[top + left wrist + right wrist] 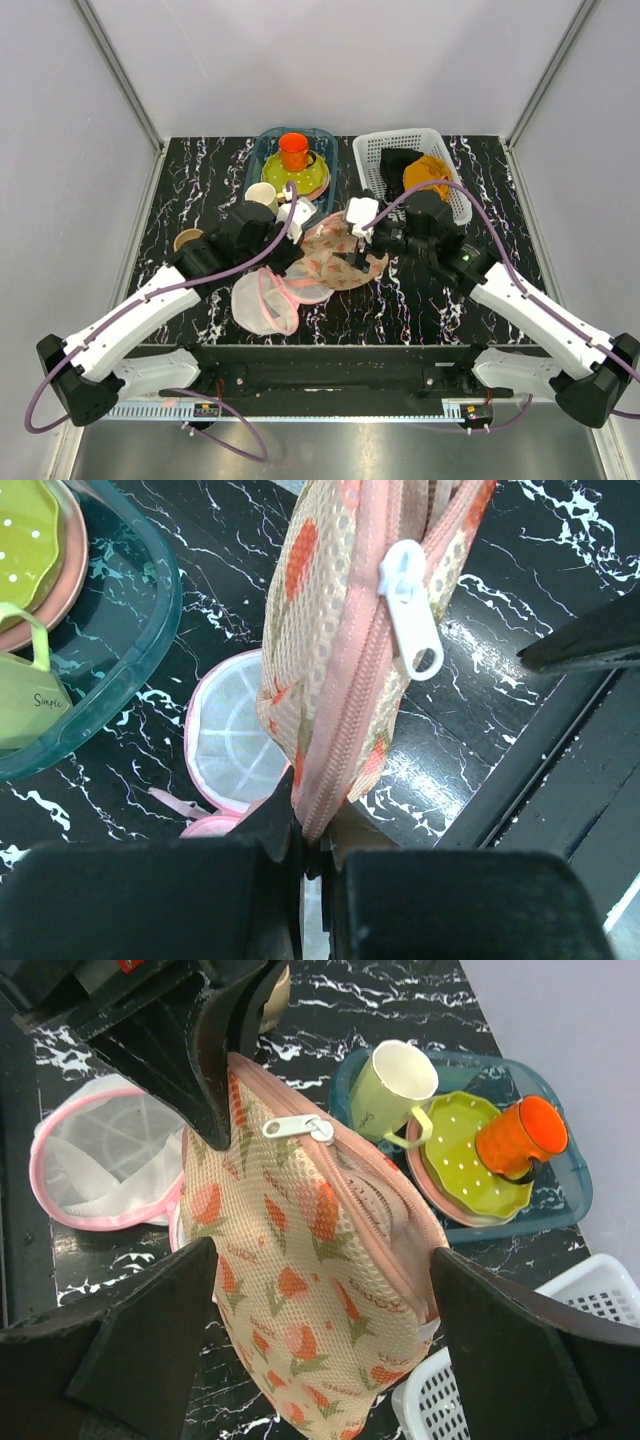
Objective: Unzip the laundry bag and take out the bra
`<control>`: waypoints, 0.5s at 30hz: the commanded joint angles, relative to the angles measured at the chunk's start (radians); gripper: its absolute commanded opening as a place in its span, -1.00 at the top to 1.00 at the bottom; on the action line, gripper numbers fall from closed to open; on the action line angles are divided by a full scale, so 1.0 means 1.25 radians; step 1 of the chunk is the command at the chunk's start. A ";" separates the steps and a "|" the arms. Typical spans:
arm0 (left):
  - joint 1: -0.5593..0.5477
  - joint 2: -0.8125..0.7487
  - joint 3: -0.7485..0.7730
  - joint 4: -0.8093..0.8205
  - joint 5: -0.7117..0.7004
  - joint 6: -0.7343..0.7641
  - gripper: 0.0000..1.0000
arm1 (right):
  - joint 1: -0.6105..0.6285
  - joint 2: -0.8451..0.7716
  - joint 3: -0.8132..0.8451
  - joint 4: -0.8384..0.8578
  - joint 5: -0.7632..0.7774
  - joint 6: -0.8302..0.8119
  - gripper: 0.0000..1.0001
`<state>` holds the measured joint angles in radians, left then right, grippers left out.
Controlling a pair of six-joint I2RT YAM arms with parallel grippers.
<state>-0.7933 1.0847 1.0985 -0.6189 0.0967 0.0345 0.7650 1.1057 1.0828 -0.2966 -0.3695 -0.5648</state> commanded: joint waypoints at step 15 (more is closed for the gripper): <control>-0.008 -0.075 -0.025 0.069 -0.004 -0.001 1.00 | 0.004 -0.043 0.081 0.005 -0.149 0.016 -0.93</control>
<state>-0.7990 1.0199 1.0679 -0.6121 0.0967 0.0368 0.7650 0.9855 1.1446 -0.2359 -0.4854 -0.5381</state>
